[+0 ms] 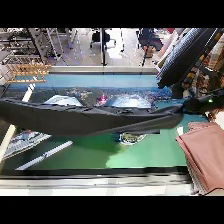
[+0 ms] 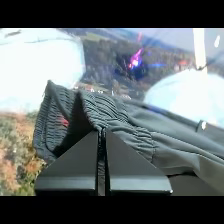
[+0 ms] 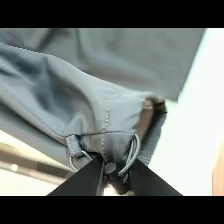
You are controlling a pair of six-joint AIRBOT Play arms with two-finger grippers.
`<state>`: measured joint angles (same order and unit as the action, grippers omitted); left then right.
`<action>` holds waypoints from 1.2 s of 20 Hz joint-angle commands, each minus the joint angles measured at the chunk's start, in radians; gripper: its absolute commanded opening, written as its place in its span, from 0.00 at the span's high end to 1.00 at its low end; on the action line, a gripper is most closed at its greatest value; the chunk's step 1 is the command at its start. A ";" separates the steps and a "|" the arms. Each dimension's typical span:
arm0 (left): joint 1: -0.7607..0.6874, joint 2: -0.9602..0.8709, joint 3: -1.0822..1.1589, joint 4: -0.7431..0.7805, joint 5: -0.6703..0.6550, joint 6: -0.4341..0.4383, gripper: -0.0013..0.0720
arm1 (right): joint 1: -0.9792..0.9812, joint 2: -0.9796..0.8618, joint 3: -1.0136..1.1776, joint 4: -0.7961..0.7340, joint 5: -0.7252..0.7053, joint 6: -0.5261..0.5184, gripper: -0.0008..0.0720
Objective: Fold the clothes and pants, and hang the long-sleeved shirts on hangers.
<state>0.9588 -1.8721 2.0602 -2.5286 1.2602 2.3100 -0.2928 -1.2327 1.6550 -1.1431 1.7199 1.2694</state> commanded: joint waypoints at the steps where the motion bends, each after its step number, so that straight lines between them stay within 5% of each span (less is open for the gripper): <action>1: 0.042 -0.006 -0.001 -0.039 -0.006 -0.049 0.97 | 0.000 0.055 -0.011 -0.076 0.117 0.123 0.95; 4: 0.004 -0.076 -0.001 -0.038 -0.166 -0.201 0.97 | 0.000 -0.081 -0.051 -0.095 0.029 0.185 0.94; 9: -0.150 -0.238 -0.001 -0.038 -0.490 -0.430 0.97 | 0.000 -0.468 -0.057 0.113 -0.605 0.239 0.94; 14: -0.299 -0.312 -0.001 -0.037 -0.831 -0.516 0.96 | 0.026 -0.652 -0.050 0.570 -1.138 0.014 0.94; 15: -0.310 -0.308 -0.001 -0.037 -0.882 -0.516 0.91 | 0.030 -0.654 -0.035 0.565 -1.163 -0.007 0.85; 17: -0.313 -0.291 -0.001 -0.034 -0.911 -0.515 0.08 | 0.026 -0.651 -0.010 0.553 -1.107 -0.007 0.00; 21: -0.224 -0.222 -0.001 0.045 -0.569 -0.515 0.03 | -0.029 -0.633 0.006 0.404 -0.652 0.016 0.14; 24: -0.125 -0.166 -0.001 0.214 -0.166 -0.530 0.10 | -0.072 -0.602 -0.040 0.337 -0.378 0.030 0.21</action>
<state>0.7609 -2.0834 2.0590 -2.4565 0.7448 1.7973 -0.3302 -1.8565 1.6405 -0.7410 1.0626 1.2888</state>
